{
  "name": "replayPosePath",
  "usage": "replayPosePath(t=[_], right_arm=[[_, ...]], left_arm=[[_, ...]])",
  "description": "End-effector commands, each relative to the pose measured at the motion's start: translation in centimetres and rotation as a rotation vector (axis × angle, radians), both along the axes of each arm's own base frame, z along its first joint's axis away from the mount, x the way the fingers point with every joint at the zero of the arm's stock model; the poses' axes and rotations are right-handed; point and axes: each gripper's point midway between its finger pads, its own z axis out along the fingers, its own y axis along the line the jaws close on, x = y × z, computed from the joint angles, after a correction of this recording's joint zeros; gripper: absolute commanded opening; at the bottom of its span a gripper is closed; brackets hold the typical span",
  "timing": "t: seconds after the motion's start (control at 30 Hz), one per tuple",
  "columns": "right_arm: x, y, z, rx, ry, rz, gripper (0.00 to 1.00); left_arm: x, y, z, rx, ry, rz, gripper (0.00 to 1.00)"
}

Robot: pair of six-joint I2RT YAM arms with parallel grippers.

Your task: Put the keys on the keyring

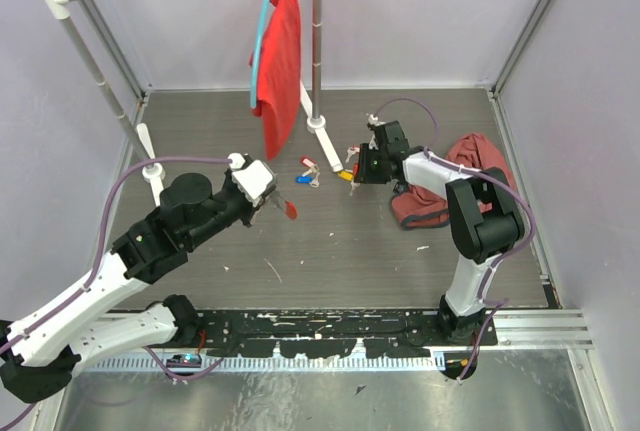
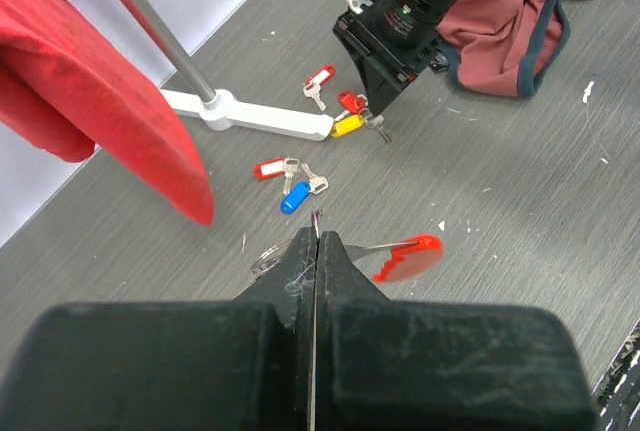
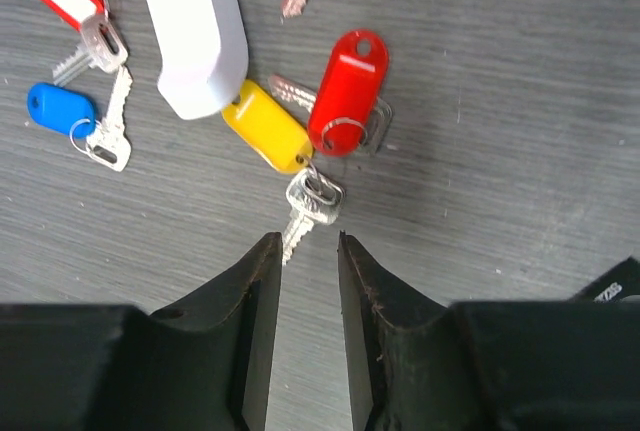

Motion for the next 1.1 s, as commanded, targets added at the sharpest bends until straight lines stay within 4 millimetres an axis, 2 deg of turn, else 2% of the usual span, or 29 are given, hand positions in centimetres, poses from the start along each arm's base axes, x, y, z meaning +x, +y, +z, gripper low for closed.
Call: replayPosePath(t=[0.0, 0.67, 1.07], right_arm=[[3.1, 0.9, 2.4, 0.022, -0.111, 0.015, 0.34], [4.3, 1.5, 0.8, 0.005, -0.094, 0.046, 0.26], [4.1, 2.0, 0.4, 0.024, -0.079, 0.069, 0.15]], left_arm=[[0.1, -0.3, 0.9, -0.043, -0.023, -0.004, 0.00], [0.2, -0.3, 0.8, -0.040, -0.025, -0.002, 0.00], [0.2, -0.2, 0.8, -0.042, -0.027, 0.001, 0.00]])
